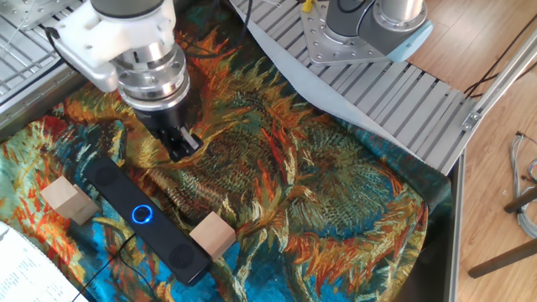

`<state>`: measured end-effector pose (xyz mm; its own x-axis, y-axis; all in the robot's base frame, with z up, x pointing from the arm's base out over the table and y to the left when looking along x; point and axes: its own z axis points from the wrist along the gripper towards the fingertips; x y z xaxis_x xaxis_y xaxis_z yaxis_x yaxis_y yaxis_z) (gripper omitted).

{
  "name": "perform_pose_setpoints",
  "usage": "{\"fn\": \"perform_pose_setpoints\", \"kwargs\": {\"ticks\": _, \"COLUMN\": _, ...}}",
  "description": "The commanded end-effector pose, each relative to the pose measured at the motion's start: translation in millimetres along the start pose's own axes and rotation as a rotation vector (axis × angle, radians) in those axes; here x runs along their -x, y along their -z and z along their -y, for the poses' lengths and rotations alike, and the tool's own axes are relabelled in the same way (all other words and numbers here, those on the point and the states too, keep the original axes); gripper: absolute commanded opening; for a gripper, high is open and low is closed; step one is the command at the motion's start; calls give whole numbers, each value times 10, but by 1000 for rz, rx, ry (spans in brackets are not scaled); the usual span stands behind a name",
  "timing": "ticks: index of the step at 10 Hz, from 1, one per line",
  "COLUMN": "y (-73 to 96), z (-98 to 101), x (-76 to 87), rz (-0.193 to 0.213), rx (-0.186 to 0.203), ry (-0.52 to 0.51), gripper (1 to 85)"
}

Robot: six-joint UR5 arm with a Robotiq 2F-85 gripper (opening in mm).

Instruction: Turn the knob to decrease the volume of the speaker

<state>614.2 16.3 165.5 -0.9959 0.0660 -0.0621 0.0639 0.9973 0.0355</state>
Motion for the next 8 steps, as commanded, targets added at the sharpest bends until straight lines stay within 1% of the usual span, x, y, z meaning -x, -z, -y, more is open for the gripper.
{"fn": "perform_pose_setpoints", "kwargs": {"ticks": 1, "y": 9, "z": -54, "x": 232, "rz": 79, "rx": 22, "ry": -73, "gripper": 13}}
{"fn": "perform_pose_setpoints", "kwargs": {"ticks": 2, "y": 19, "z": -45, "x": 336, "rz": 119, "rx": 20, "ry": -77, "gripper": 13}}
{"fn": "perform_pose_setpoints", "kwargs": {"ticks": 3, "y": 42, "z": 0, "x": 489, "rz": 179, "rx": 4, "ry": -60, "gripper": 13}}
{"fn": "perform_pose_setpoints", "kwargs": {"ticks": 4, "y": 46, "z": 60, "x": 508, "rz": 187, "rx": -21, "ry": -37, "gripper": 13}}
{"fn": "perform_pose_setpoints", "kwargs": {"ticks": 5, "y": 48, "z": 67, "x": 516, "rz": 190, "rx": -26, "ry": -18, "gripper": 17}}
{"fn": "perform_pose_setpoints", "kwargs": {"ticks": 6, "y": 41, "z": 43, "x": 479, "rz": 175, "rx": -19, "ry": 4, "gripper": 17}}
{"fn": "perform_pose_setpoints", "kwargs": {"ticks": 7, "y": 41, "z": -15, "x": 482, "rz": 177, "rx": 3, "ry": 19, "gripper": 23}}
{"fn": "perform_pose_setpoints", "kwargs": {"ticks": 8, "y": 18, "z": -37, "x": 330, "rz": 118, "rx": 10, "ry": 43, "gripper": 33}}
